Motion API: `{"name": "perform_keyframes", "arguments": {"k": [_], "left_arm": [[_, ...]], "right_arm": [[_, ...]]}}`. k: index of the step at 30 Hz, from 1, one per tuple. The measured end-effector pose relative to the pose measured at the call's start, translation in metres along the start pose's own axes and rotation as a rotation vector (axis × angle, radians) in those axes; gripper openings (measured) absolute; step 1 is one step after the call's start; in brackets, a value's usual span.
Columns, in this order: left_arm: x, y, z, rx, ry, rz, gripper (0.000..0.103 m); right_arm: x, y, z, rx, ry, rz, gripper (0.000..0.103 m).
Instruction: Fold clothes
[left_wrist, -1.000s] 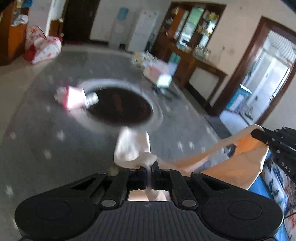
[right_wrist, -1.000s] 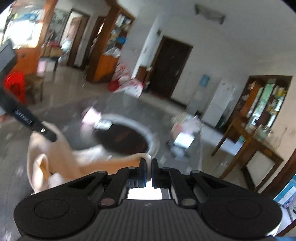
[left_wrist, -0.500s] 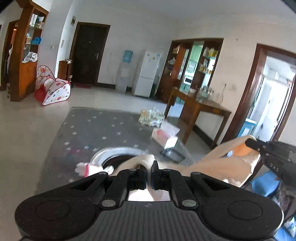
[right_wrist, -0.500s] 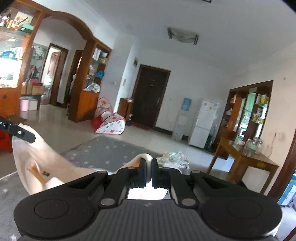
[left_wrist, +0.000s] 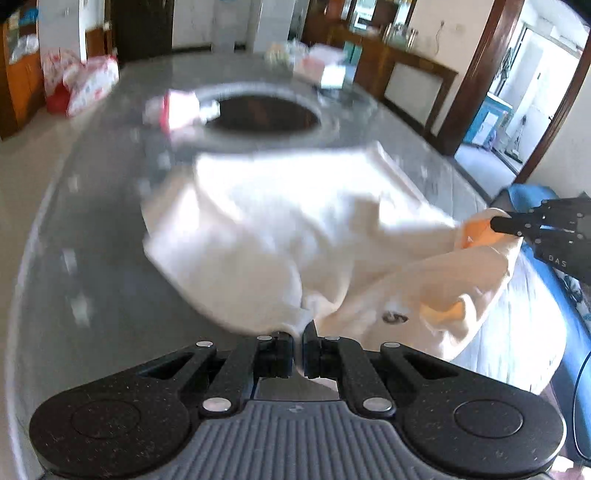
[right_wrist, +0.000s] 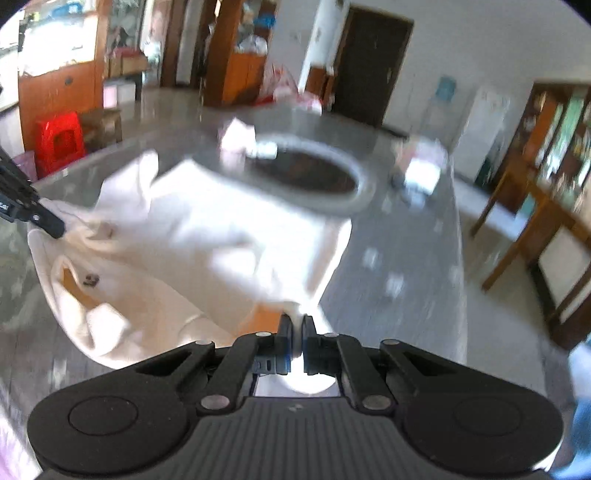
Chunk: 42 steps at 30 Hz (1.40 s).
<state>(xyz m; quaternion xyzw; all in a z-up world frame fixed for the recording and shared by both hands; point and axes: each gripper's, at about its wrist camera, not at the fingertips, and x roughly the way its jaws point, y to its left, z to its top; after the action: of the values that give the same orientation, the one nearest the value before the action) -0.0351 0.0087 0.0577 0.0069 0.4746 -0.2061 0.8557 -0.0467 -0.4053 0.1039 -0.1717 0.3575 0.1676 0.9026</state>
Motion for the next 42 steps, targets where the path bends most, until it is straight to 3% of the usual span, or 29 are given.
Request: {"name": "perform_keyframes", "arguments": {"k": [6, 10, 13, 16, 20, 30, 32, 36, 42], "left_arm": [[0.000, 0.000, -0.037, -0.001, 0.008, -0.009, 0.011], [-0.010, 0.000, -0.045, 0.012, -0.008, -0.001, 0.021], [-0.019, 0.004, -0.049, 0.003, -0.028, 0.017, 0.036], [-0.026, 0.009, -0.051, -0.026, -0.039, 0.031, 0.044], [-0.035, 0.015, -0.056, -0.048, -0.052, 0.059, 0.050], [-0.040, 0.033, -0.056, -0.146, -0.097, 0.095, 0.055], [-0.039, 0.034, -0.053, -0.156, -0.105, 0.092, 0.055], [-0.036, 0.031, -0.046, -0.158, -0.116, 0.078, 0.058], [-0.025, -0.005, -0.029, -0.051, -0.136, -0.004, 0.058]], "right_arm": [[-0.001, -0.005, -0.044, 0.055, 0.117, 0.034, 0.012], [-0.022, -0.014, -0.036, 0.050, 0.080, 0.015, 0.022], [-0.028, -0.014, -0.021, 0.038, 0.027, 0.014, 0.023], [-0.019, -0.007, -0.004, 0.029, -0.013, 0.052, 0.032], [0.009, 0.011, 0.015, 0.003, -0.031, 0.110, 0.032], [0.077, 0.047, 0.034, 0.009, -0.012, 0.190, 0.031], [0.082, 0.048, 0.032, 0.012, -0.013, 0.177, 0.027], [0.081, 0.042, 0.029, 0.039, -0.038, 0.128, 0.004], [0.055, 0.016, 0.024, 0.071, -0.113, 0.033, 0.002]]}}
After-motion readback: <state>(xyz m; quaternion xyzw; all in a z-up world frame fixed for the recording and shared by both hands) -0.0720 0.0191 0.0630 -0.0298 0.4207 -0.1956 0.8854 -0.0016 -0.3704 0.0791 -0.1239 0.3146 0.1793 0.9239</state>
